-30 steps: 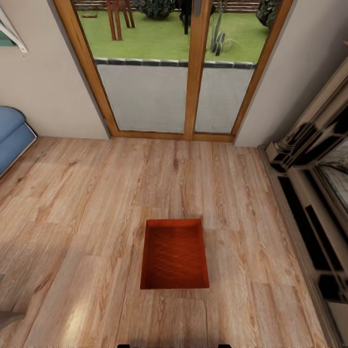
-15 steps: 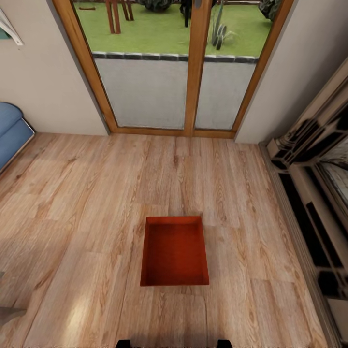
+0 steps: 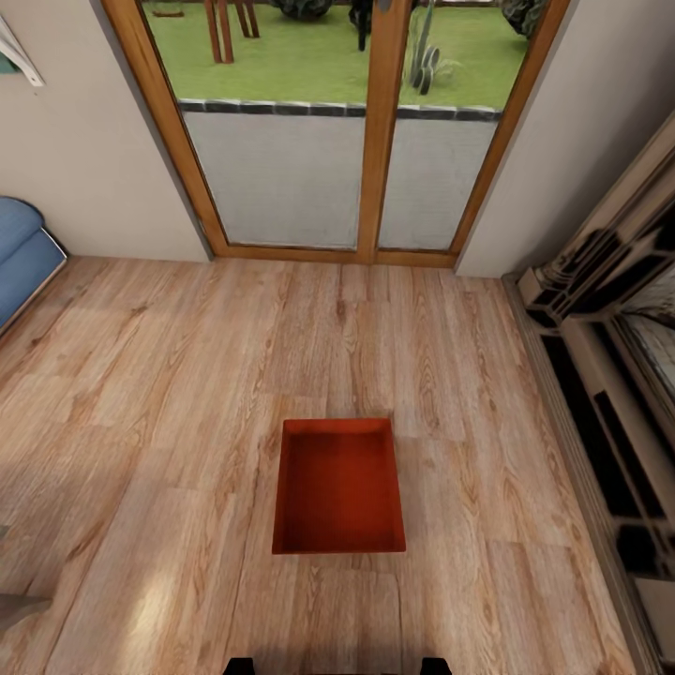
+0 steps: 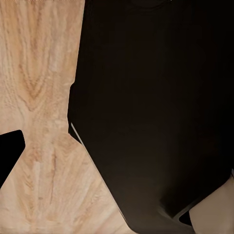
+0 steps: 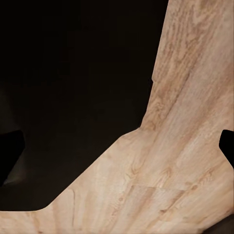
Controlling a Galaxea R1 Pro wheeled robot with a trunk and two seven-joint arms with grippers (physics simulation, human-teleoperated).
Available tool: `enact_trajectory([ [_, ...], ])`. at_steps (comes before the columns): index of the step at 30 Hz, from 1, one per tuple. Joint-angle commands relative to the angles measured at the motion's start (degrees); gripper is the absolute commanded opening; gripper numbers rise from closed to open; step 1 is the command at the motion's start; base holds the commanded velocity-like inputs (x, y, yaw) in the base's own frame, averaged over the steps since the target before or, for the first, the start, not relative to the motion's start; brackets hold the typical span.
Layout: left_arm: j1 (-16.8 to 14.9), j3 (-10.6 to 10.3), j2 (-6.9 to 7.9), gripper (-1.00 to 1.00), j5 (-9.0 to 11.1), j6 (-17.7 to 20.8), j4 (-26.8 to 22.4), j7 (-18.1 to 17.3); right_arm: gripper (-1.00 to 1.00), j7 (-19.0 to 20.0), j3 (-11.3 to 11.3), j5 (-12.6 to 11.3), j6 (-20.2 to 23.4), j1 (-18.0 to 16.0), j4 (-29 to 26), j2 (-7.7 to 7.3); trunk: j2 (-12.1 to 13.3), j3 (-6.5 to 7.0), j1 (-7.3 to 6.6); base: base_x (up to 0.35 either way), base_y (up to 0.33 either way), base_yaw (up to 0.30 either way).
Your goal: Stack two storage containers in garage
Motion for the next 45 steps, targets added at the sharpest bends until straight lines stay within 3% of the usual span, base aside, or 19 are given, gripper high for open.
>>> enact_trajectory([
  [1,0.0,-0.5,0.0,1.0,0.5,-0.2,0.0,0.0,1.0,0.1,-0.1,0.6,-0.3,-0.1,0.2,0.12,0.0,-0.02,0.0,0.0,0.0,0.0],
  [17,0.0,-0.8,-0.04,1.0,-0.4,-0.3,-0.1,0.0,1.0,0.0,-0.4,0.3,-0.5,-0.1,0.2,0.22,0.0,-0.02,0.0,0.0,0.0,0.0],
  [23,0.0,-0.7,0.86,1.0,-0.3,-0.2,-1.0,0.1,1.0,-0.1,-0.6,0.4,-0.2,-0.1,-0.2,0.18,0.0,-0.02,0.0,0.0,0.0,0.0],
  [29,0.0,-0.6,3.33,1.0,-0.1,0.5,-8.2,0.3,1.0,0.1,-0.7,0.2,0.8,-0.1,-8.7,-0.27,0.0,-0.02,0.0,0.0,0.0,0.0],
  [31,0.0,-0.5,4.43,1.0,0.0,1.7,-13.4,0.3,1.0,-0.3,-0.9,0.1,5.8,0.0,-16.6,-0.29,0.0,-0.02,0.0,0.0,0.0,0.0],
  [34,0.0,-0.5,4.76,1.0,0.0,3.9,-17.5,1.0,1.0,-0.6,-1.4,0.0,10.0,0.2,-21.2,-0.22,0.0,-0.02,0.0,0.0,0.0,0.0],
  [35,-0.1,-0.4,4.76,1.0,0.0,6.7,-21.7,3.0,1.0,-1.1,-2.4,0.0,12.6,-0.1,-23.3,-0.02,0.0,-0.02,0.0,0.0,0.0,0.0],
  [36,-0.1,-0.4,4.72,1.0,0.0,7.4,-22.7,3.7,1.0,-1.3,-2.7,-0.1,12.9,-0.3,-23.6,0.02,0.0,-0.02,0.0,0.0,0.0,0.0],
  [41,-0.3,-0.4,4.47,1.0,0.1,11.7,-29.5,9.3,1.0,-4.6,-3.6,-0.1,14.2,-4.1,-24.6,0.37,0.0,-0.02,0.0,0.0,0.0,0.0],
  [43,-1.0,-0.4,4.45,1.0,0.3,15.2,-30.3,11.3,1.0,-9.2,-3.7,-0.1,14.4,-7.9,-25.0,0.43,0.0,-0.02,0.0,0.0,0.0,0.0],
  [45,-2.4,-0.4,4.4,1.0,0.2,17.0,-30.9,11.6,1.0,-10.4,-3.8,-0.2,14.3,-11.1,-25.2,0.49,0.0,-0.02,0.0,0.0,0.0,0.0],
])
